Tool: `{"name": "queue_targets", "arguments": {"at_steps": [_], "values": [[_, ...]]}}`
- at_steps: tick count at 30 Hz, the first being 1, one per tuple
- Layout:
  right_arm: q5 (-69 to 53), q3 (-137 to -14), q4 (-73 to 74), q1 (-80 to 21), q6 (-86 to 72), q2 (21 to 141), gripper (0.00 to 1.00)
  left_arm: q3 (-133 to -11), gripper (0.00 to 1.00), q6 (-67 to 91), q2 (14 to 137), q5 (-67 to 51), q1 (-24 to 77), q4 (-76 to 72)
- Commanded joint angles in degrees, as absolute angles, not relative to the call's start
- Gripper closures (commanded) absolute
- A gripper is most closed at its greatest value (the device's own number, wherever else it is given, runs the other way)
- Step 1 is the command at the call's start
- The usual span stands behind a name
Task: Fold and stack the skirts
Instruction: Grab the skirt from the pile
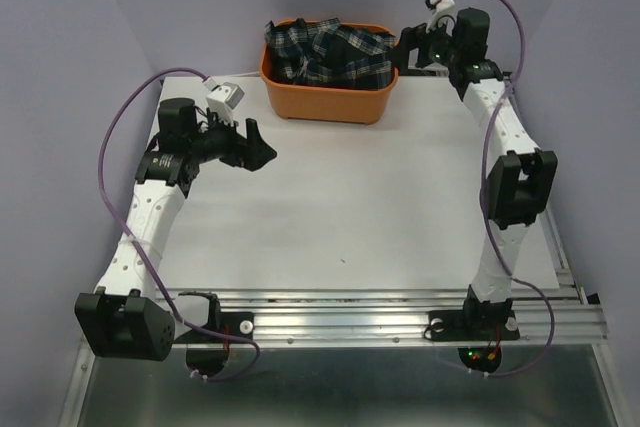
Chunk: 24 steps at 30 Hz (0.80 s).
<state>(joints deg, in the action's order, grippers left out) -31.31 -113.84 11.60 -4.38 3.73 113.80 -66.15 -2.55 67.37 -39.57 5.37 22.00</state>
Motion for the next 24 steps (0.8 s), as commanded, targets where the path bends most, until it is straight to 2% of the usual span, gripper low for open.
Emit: {"name": "queue_targets", "arguments": {"at_steps": [1,11,20,24], "values": [[-30.07,-120.14,6.25,-8.43,5.18,120.49,0.0,-67.41,0.02,-1.41,67.24,-42.71,4.75,18.99],[-14.95,-121.38,-4.57,-11.51,5.98,128.4,0.0,-65.57,0.02,-0.53,66.19,-43.94,4.31,17.58],[-14.68,-121.38,-7.12,-11.51,6.94,130.16,0.0,-63.72,0.02,-0.35,65.74,-43.68,4.13,16.0],[-18.53,-121.55,-7.21,-11.51,6.59,131.31,0.0,-64.25,0.02,-0.35,66.36,-43.24,4.13,16.35]]}}
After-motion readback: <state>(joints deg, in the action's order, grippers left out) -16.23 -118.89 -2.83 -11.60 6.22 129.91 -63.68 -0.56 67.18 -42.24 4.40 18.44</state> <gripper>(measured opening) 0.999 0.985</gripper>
